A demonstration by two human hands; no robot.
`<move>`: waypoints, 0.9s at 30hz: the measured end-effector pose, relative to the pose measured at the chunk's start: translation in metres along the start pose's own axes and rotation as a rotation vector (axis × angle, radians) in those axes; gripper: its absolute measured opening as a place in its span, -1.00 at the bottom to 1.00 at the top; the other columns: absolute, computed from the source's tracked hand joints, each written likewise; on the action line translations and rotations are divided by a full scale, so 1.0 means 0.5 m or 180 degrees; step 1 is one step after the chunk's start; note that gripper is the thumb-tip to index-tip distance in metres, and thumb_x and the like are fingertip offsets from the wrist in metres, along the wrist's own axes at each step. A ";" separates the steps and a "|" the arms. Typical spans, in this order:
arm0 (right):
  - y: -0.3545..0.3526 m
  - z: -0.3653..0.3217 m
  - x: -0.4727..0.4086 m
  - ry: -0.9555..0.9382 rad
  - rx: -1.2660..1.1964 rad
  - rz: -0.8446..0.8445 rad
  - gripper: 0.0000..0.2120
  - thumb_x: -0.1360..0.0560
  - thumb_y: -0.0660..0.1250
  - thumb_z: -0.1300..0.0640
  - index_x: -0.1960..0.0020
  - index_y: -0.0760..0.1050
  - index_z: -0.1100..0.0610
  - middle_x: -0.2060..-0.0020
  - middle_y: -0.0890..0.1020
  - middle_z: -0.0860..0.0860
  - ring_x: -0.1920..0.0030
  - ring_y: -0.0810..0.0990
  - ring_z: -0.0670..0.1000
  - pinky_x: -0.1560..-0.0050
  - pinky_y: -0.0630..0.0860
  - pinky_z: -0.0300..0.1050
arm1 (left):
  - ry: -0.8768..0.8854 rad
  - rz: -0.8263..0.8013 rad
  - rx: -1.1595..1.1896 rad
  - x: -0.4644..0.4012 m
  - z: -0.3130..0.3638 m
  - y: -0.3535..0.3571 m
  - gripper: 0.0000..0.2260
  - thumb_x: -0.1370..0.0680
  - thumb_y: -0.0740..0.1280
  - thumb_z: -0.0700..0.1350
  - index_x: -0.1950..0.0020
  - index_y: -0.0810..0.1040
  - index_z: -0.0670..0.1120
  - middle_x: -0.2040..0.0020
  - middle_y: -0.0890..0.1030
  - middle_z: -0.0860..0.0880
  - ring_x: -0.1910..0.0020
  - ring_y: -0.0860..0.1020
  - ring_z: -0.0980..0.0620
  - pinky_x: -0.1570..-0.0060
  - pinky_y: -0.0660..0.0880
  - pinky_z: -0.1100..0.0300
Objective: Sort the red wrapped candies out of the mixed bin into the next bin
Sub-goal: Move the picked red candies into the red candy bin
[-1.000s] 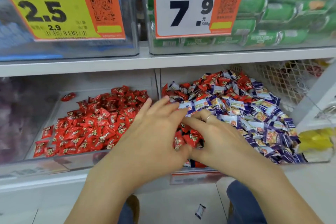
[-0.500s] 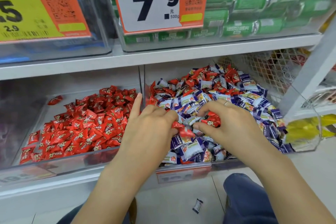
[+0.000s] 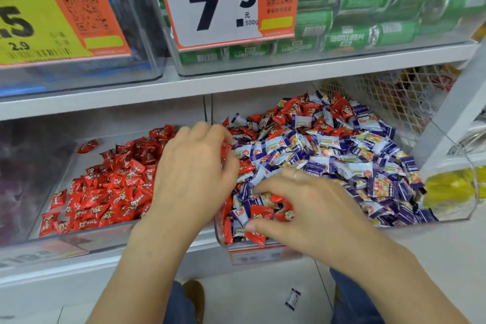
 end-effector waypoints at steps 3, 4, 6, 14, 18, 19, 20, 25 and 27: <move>0.032 -0.030 -0.008 -0.0178 0.0446 -0.0156 -0.44 -0.44 0.16 -0.39 -0.32 0.39 -0.11 -0.13 0.47 -0.11 -0.07 0.54 0.02 0.08 0.38 -0.13 | 0.0340 -0.0033 -0.0610 -0.003 0.025 0.025 -0.84 -0.40 0.35 -0.05 0.07 0.60 -0.06 0.19 0.59 -0.03 0.22 0.50 -0.12 0.23 0.39 0.05; 0.035 -0.033 -0.010 -0.0197 0.0454 -0.0173 -0.45 -0.45 0.17 -0.36 -0.32 0.39 -0.10 -0.12 0.47 -0.09 -0.07 0.53 0.03 0.10 0.34 -0.13 | 0.0468 -0.0088 -0.0837 -0.006 0.037 0.032 -0.84 -0.37 0.42 -0.04 0.10 0.61 -0.07 0.21 0.59 -0.03 0.22 0.51 -0.12 0.24 0.39 0.06; 0.033 -0.029 -0.013 -0.0205 0.0431 -0.0156 -0.50 -0.45 0.19 -0.34 -0.26 0.42 -0.07 -0.08 0.48 -0.09 -0.05 0.53 0.03 0.16 0.27 -0.13 | 0.0680 -0.0511 -0.1436 -0.019 0.062 0.051 -0.76 -0.40 0.43 0.08 0.07 0.59 -0.05 0.15 0.60 -0.02 0.11 0.53 -0.10 0.13 0.38 0.07; 0.001 0.016 -0.003 0.0026 0.0474 -0.0041 -0.66 -0.53 0.19 -0.19 -0.20 0.39 -0.03 -0.18 0.44 -0.08 -0.07 0.54 0.05 0.20 0.22 -0.14 | 0.0487 -0.2566 -0.2600 -0.055 0.067 0.191 -0.55 -0.65 -0.08 0.11 0.23 0.40 -0.11 0.22 0.44 0.00 0.25 0.42 0.02 0.26 0.27 0.13; -0.031 0.054 0.001 0.0156 0.0482 0.0144 -0.68 -0.54 0.18 -0.20 -0.21 0.40 -0.06 -0.15 0.45 -0.09 -0.04 0.55 0.03 0.20 0.28 -0.15 | 0.0295 -0.2891 -0.2271 -0.050 0.061 0.217 -0.65 -0.65 -0.01 -0.01 -0.18 0.48 -0.13 0.01 0.49 -0.05 0.05 0.47 -0.04 0.11 0.35 0.11; -0.040 0.066 0.003 0.0213 0.0500 0.0217 -0.68 -0.54 0.17 -0.20 -0.21 0.40 -0.07 -0.15 0.45 -0.09 -0.02 0.55 0.02 0.21 0.28 -0.15 | 0.0231 -0.2855 -0.2185 -0.049 0.062 0.214 -0.65 -0.66 0.00 -0.02 -0.25 0.45 -0.16 -0.02 0.50 -0.08 0.02 0.49 -0.06 0.09 0.37 0.10; -0.049 0.081 0.005 0.0298 0.0510 0.0286 -0.68 -0.55 0.16 -0.21 -0.20 0.39 -0.07 -0.14 0.45 -0.09 -0.01 0.55 0.01 0.22 0.27 -0.15 | 0.0162 -0.2814 -0.2052 -0.048 0.061 0.214 -0.66 -0.66 0.02 -0.04 -0.26 0.43 -0.20 -0.03 0.49 -0.10 0.01 0.50 -0.08 0.07 0.39 0.08; -0.087 0.152 0.018 0.0684 0.0497 0.0577 -0.69 -0.54 0.15 -0.23 -0.17 0.41 -0.08 -0.11 0.48 -0.09 0.03 0.56 0.00 0.25 0.31 -0.17 | -0.0207 -0.2543 -0.0876 -0.045 0.058 0.203 -0.72 -0.64 0.11 0.00 0.02 0.41 -0.21 0.11 0.44 -0.09 0.16 0.45 -0.05 0.15 0.41 0.13; -0.088 0.158 0.023 0.0675 0.0422 0.0571 -0.66 -0.52 0.16 -0.27 -0.17 0.42 -0.11 -0.08 0.50 -0.10 0.03 0.56 -0.03 0.24 0.33 -0.17 | -0.0315 -0.2433 -0.0620 -0.037 0.058 0.194 -0.72 -0.63 0.12 0.02 -0.03 0.40 -0.20 0.11 0.46 -0.09 0.16 0.44 -0.03 0.17 0.37 0.16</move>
Point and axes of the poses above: each hand's wrist, its own x-axis away from the middle knuckle, its own y-axis out of the palm, z = x × y, the point moved 10 cm from there along -x, towards the middle knuckle
